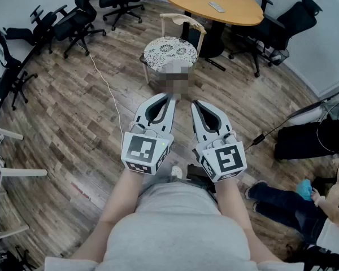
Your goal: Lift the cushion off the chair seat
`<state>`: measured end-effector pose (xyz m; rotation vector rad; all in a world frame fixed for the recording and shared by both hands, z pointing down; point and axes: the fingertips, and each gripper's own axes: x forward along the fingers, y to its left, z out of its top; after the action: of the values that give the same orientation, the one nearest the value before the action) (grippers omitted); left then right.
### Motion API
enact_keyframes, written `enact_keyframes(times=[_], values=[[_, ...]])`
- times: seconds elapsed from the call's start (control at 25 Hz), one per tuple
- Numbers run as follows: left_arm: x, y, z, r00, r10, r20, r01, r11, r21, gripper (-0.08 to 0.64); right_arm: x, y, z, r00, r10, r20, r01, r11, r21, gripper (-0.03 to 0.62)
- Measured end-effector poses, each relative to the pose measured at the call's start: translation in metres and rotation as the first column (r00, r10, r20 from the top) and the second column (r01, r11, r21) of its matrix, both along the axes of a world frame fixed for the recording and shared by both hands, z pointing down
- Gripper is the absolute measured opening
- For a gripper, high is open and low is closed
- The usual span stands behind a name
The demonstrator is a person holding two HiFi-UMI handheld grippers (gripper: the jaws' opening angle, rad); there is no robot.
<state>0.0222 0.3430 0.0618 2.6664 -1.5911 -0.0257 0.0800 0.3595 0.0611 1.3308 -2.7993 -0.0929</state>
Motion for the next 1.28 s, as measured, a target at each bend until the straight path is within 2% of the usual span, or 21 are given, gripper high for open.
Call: enact_keyframes(times=[0.36, 0.68, 1.28], values=[[-0.007, -0.012, 0.001, 1.000, 0.017, 0.010, -0.017, 1.000, 0.013, 0.002, -0.015, -0.012, 0.002, 1.000, -0.011, -0.016, 0.011, 1.000, 0.005, 0.026], [-0.047, -0.048, 0.005, 1.000, 0.025, 0.007, -0.025, 1.000, 0.007, 0.002, -0.055, -0.051, 0.008, 0.999, -0.007, -0.037, 0.006, 1.000, -0.020, 0.026], [-0.113, -0.189, 0.010, 0.995, 0.100, -0.017, -0.100, 0.995, 0.010, 0.002, -0.106, -0.178, 0.005, 0.992, 0.113, -0.050, -0.112, 0.993, 0.018, 0.026]])
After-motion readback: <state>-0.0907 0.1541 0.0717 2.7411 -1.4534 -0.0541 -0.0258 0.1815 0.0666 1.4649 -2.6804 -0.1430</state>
